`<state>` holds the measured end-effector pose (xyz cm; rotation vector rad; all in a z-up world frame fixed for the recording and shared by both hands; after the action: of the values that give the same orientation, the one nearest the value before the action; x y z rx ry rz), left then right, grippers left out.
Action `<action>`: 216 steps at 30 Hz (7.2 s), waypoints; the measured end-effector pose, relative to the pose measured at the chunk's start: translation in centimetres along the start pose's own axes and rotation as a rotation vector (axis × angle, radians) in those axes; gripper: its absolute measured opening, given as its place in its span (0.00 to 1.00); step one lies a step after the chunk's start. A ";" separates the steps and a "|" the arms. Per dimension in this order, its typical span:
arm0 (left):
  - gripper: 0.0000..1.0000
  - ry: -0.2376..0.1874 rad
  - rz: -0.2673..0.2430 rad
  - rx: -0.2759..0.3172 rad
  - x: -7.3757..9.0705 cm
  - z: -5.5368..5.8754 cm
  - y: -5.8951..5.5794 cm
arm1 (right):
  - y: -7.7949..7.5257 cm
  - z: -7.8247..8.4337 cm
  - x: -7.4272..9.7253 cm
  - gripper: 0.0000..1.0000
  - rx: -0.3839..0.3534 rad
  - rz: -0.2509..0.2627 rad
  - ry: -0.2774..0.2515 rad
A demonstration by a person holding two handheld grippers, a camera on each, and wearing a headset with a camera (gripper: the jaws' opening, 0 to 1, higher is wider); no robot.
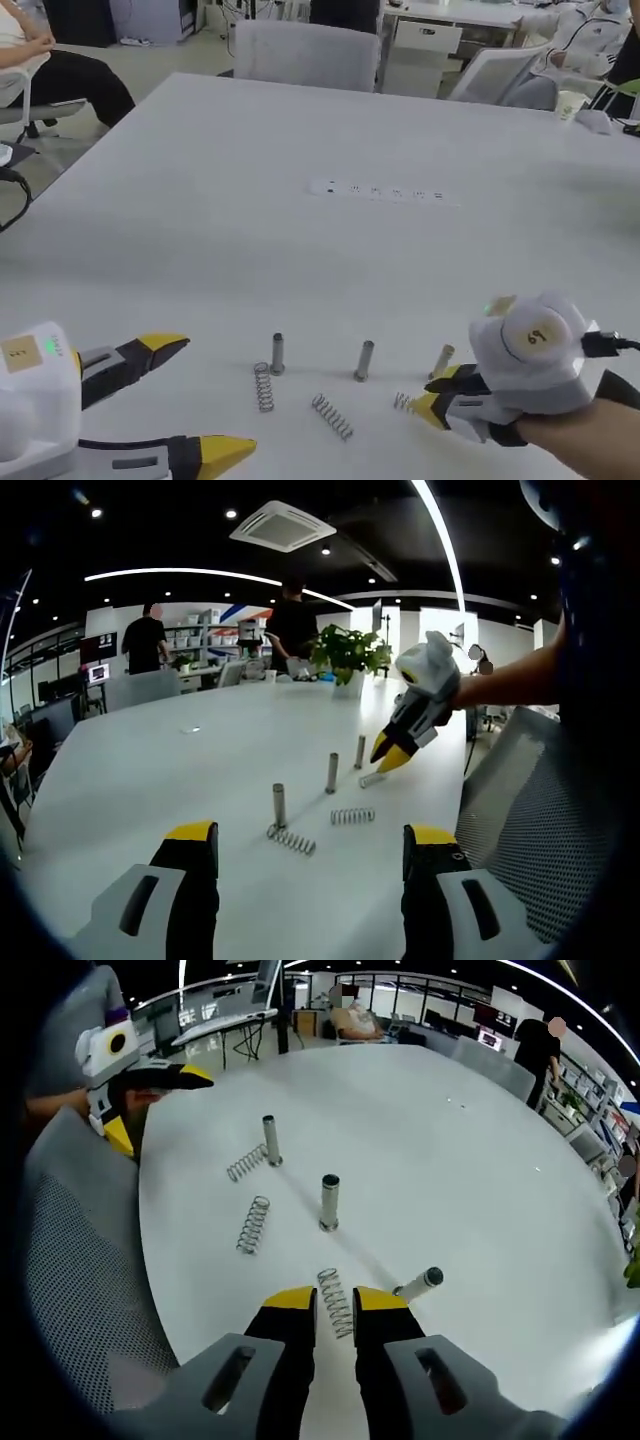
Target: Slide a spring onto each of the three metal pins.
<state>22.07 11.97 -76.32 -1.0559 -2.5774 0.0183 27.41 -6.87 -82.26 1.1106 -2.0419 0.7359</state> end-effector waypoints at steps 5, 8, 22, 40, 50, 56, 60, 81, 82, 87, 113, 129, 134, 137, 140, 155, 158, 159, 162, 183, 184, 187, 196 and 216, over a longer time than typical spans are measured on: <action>0.71 -0.004 0.000 0.002 0.1 -0.1 0.0 | 0.3 -0.4 -0.9 0.12 0.057 -0.034 0.043; 0.71 -0.006 -0.003 0.004 0.1 -0.1 0.2 | 0.7 -0.4 -1.6 0.12 0.080 -0.059 0.077; 0.71 -0.015 -0.008 0.007 0.2 -0.2 0.1 | 0.9 0.6 -2.7 0.12 0.146 -0.108 0.200; 0.71 -0.023 -0.012 0.007 0.4 -0.4 0.1 | 1.1 0.9 -2.8 0.08 0.171 -0.154 0.277; 0.71 -0.020 -0.009 0.004 0.3 -0.4 0.1 | 1.1 0.4 -2.0 0.08 0.126 -0.127 0.214; 0.70 -0.021 -0.006 0.000 0.2 -0.5 0.2 | 1.2 -0.7 -0.6 0.08 0.095 -0.109 0.145; 0.70 -0.026 -0.006 -0.007 0.3 -0.8 0.2 | 1.2 -1.2 0.1 0.08 0.074 -0.094 0.104; 0.67 -0.079 0.053 -0.011 0.3 -4.0 -1.1 | 1.6 -7.2 4.5 0.08 -0.050 -0.073 -0.179; 0.67 -0.083 0.056 -0.014 0.2 -4.2 -1.2 | 1.7 -7.7 4.7 0.08 -0.053 -0.074 -0.195; 0.64 -0.099 0.097 -0.013 0.1 -5.4 -2.2 | 2.4 -10.6 6.1 0.08 -0.085 -0.106 -0.303; 0.41 -0.203 0.248 0.048 -0.1 -9.9 -5.5 | 7.7 -19.5 10.2 0.08 -0.052 -0.274 -0.590; 0.17 -0.231 0.283 0.007 -0.3 -11.0 -6.2 | 8.9 -20.2 10.6 0.08 -0.019 -0.294 -0.624; 0.05 -0.223 0.290 -0.014 -0.3 -10.8 -6.4 | 8.8 -20.1 10.8 0.08 -0.019 -0.292 -0.624; 0.04 -0.222 0.286 -0.018 -0.3 -10.8 -6.4 | 8.8 -20.1 10.8 0.08 -0.017 -0.290 -0.622; 0.03 -0.220 0.283 -0.021 -0.3 -10.7 -6.3 | 8.8 -20.0 10.8 0.08 -0.016 -0.290 -0.621; 0.02 -0.120 0.308 -0.118 -0.9 -8.9 -7.4 | 9.7 -17.9 10.2 0.08 0.115 -0.338 -0.445; 0.02 -0.068 0.326 -0.156 -1.1 -8.0 -8.0 | 10.2 -16.9 10.1 0.08 0.174 -0.377 -0.346; 0.02 -0.061 0.330 -0.166 -1.1 -7.9 -8.1 | 10.1 -16.7 10.0 0.08 0.196 -0.376 -0.326; 0.02 -0.034 0.340 -0.190 -1.3 -7.4 -8.5 | 10.3 -16.1 9.9 0.08 0.242 -0.406 -0.257; 0.01 0.095 0.373 -0.242 -1.8 -5.7 -9.6 | 11.5 -13.7 8.7 0.08 0.480 -0.473 0.032; 0.01 0.094 0.374 -0.245 -1.9 -5.7 -9.7 | 11.5 -13.6 8.7 0.08 0.482 -0.473 0.037; 0.01 0.092 0.375 -0.234 -1.9 -5.6 -9.6 | 11.4 -13.5 8.7 0.08 0.484 -0.474 0.046; 0.03 0.073 0.384 -0.226 -2.2 -5.7 -9.6 | 11.1 -13.5 8.7 0.08 0.483 -0.473 0.065; 0.15 0.027 0.312 -0.131 -1.0 -6.0 -6.7 | 7.8 -12.7 9.5 0.08 0.455 -0.414 0.093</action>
<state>20.13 5.73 -70.01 -1.4863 -2.3912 -0.0867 20.66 1.67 -68.37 1.6550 -1.5259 1.0348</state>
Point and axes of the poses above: the centre of the closed fingertips' face, and the gripper's own axes: x roughly backward along the fingers, y roughly to its left, z roughly out of its underside, the point moved 1 cm from there along x, roughly backward along the fingers, and after that the axes turned 7 degrees about x, right-handed, at the moved point
